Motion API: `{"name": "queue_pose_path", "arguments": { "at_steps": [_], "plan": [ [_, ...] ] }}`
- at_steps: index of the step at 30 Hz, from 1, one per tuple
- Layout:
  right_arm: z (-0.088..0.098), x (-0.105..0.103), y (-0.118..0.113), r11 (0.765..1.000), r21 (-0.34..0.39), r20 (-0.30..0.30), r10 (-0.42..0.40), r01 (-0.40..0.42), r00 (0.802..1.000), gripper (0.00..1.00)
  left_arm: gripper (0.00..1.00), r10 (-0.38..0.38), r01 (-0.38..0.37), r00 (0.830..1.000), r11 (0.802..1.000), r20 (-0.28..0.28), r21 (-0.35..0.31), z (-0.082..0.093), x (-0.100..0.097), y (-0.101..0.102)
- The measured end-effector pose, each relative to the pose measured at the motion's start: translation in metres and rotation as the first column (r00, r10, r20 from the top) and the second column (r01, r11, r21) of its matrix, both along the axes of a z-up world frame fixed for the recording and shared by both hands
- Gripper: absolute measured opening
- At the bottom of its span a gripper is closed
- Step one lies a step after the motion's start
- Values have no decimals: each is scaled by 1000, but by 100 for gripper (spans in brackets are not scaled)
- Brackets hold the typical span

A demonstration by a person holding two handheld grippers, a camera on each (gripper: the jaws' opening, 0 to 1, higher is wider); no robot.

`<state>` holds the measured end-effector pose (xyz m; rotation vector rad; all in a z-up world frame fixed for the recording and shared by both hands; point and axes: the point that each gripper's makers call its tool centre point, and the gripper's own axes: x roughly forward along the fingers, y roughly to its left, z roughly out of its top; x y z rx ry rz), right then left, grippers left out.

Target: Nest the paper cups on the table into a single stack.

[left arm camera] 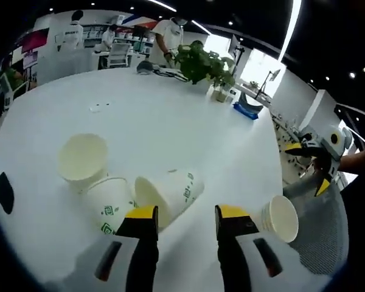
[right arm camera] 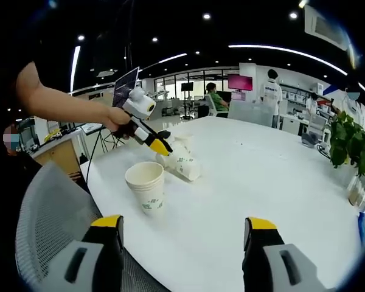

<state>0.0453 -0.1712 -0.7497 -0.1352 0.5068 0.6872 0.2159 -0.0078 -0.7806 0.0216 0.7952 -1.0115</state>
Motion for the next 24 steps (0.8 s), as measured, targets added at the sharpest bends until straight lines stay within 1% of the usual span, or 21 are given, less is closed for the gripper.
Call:
{"name": "queue_pose_path", "arguments": {
  "at_steps": [2, 3, 6, 8, 13, 17, 20, 23, 24],
  "plan": [
    [0, 0, 0, 1000, 0, -2, -3, 3, 1000, 82, 31, 9, -9, 1000, 1000, -5, -1, -2, 5, 2],
    [0, 0, 0, 1000, 1, -3, -5, 5, 1000, 82, 29, 15, -15, 1000, 1000, -10, -6, 0, 5, 4],
    [-1, 0, -1, 1000, 2, -8, -8, 8, 1000, 82, 28, 15, -16, 1000, 1000, -22, -15, -5, 11, 4],
    [-2, 0, -1, 1000, 1, -10, -9, 9, 1000, 82, 25, 13, -14, 1000, 1000, -24, -17, -5, 11, 2],
    [-3, 1, -2, 1000, -3, -16, -16, 16, 1000, 81, 19, 11, -12, 999, 999, -31, -41, -8, 19, -3],
    [-6, 1, -3, 1000, -10, -25, -14, 14, 1000, 81, 16, 18, -20, 999, 999, -38, -47, -13, 26, -3],
    [-7, 1, -3, 1000, -20, -26, -14, 14, 1000, 81, 10, 18, -20, 999, 998, -46, -59, -11, 26, -2],
    [-7, 1, -4, 1000, -23, -27, -17, 17, 999, 80, 6, 33, -39, 996, 996, -80, -80, -11, 22, -4],
    [-7, 1, -4, 1000, -23, -27, -18, 17, 999, 80, 3, 33, -40, 996, 996, -83, -85, -10, 22, -4]
  ]
}}
